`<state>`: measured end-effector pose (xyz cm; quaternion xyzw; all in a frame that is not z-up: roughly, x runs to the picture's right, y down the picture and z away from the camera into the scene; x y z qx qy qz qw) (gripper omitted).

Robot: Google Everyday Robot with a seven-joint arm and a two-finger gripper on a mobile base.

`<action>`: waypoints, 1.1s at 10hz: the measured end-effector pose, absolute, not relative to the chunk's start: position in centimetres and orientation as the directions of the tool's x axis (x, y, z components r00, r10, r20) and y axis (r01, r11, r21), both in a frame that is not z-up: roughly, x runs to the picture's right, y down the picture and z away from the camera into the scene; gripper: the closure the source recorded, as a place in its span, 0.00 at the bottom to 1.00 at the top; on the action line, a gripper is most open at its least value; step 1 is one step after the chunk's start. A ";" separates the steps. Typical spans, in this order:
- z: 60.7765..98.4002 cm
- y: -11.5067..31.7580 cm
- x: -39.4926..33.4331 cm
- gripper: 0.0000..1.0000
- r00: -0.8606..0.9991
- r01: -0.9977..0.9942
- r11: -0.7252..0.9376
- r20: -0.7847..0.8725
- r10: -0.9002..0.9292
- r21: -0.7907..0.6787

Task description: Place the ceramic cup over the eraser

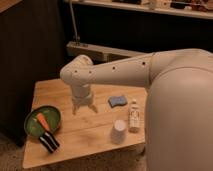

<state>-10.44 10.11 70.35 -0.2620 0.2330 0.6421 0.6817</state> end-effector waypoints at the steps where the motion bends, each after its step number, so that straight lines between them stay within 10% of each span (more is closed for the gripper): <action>1: 70.1 9.9 -10.3 0.35 0.065 -0.998 0.037 -0.650 0.757 -0.057; 11: 62.5 10.2 9.8 0.35 -0.126 -0.987 -0.162 -0.550 0.825 -0.017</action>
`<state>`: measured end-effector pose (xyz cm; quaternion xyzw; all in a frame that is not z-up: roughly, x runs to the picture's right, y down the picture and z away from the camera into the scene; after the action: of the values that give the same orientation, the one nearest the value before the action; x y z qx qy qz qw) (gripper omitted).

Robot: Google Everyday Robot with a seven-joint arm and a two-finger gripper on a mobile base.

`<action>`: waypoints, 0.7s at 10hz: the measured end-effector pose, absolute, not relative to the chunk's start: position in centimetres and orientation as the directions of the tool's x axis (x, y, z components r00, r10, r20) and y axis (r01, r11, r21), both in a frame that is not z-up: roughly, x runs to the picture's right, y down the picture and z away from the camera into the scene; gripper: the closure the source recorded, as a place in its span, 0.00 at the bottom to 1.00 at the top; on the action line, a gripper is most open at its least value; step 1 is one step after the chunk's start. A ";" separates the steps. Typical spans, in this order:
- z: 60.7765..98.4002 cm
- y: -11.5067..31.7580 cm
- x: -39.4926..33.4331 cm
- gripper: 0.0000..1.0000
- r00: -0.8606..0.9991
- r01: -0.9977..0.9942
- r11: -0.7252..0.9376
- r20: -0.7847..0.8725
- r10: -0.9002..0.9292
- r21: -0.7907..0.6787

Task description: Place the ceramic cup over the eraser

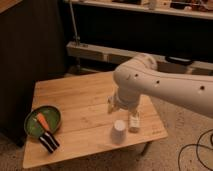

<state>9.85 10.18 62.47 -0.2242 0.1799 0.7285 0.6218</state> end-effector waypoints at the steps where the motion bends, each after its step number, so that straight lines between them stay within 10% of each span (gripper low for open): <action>1: 63.6 11.0 11.3 0.35 -0.136 -0.982 -0.188 -0.572 0.809 -0.032; 7: 68.5 11.6 8.6 0.35 -0.061 -0.972 -0.196 -0.666 0.744 -0.130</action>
<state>8.57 11.61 68.47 -0.3163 0.1802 0.7057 0.6079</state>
